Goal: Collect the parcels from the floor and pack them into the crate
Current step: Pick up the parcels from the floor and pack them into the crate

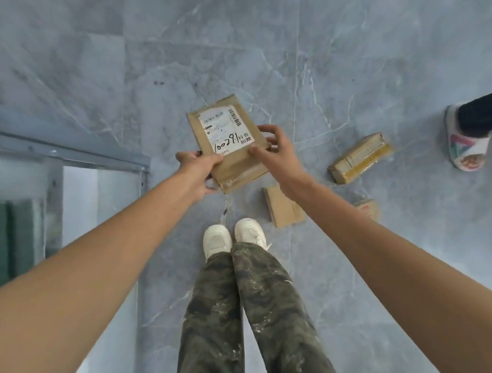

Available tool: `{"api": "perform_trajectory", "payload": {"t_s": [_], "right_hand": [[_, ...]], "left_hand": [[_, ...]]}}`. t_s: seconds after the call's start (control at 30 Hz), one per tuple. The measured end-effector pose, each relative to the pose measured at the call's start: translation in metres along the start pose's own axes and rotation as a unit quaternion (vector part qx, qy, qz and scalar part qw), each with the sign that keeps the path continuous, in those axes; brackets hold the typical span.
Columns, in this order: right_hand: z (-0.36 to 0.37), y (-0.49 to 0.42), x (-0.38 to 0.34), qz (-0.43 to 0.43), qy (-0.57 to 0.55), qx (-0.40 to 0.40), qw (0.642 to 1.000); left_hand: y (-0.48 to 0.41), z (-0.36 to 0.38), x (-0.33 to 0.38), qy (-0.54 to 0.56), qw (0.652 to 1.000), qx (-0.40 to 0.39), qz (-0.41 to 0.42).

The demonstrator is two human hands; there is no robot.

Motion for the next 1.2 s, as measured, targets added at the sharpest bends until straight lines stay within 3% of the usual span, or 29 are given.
{"api": "perform_trajectory", "payload": {"t_s": [0.23,0.47,0.67,0.97,1.1,1.2], "right_hand": [[-0.040,0.116,-0.204,-0.117,-0.034,-0.030,0.992],[-0.057,0.279,-0.331,-0.209,-0.030,-0.082,0.974],[-0.040,0.404,-0.360,-0.244,-0.056,-0.128,0.959],[-0.001,0.559,-0.344,-0.227,-0.099,-0.227,0.942],[0.002,0.596,-0.336,-0.214,-0.117,-0.282,0.928],[0.003,0.618,-0.329,-0.201,-0.107,-0.333,0.915]], "left_hand": [[0.194,-0.014,0.113,-0.006,0.991,-0.035,0.131],[0.376,-0.064,0.127,0.063,0.975,-0.034,0.212],[0.497,-0.107,0.085,0.128,0.953,-0.023,0.275],[0.622,-0.161,-0.032,0.267,0.918,-0.024,0.292],[0.670,-0.166,-0.074,0.285,0.895,0.005,0.343],[0.708,-0.146,-0.101,0.206,0.898,0.041,0.388]]}}
Point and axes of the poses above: each hand's wrist, its own y-axis away from the middle knuckle, its own z-axis out of the palm, x = y × z, the point moved 8 cm from there along -y, towards the middle knuckle, and after that the axes turned 6 degrees about -y, right-handed, at the moved point
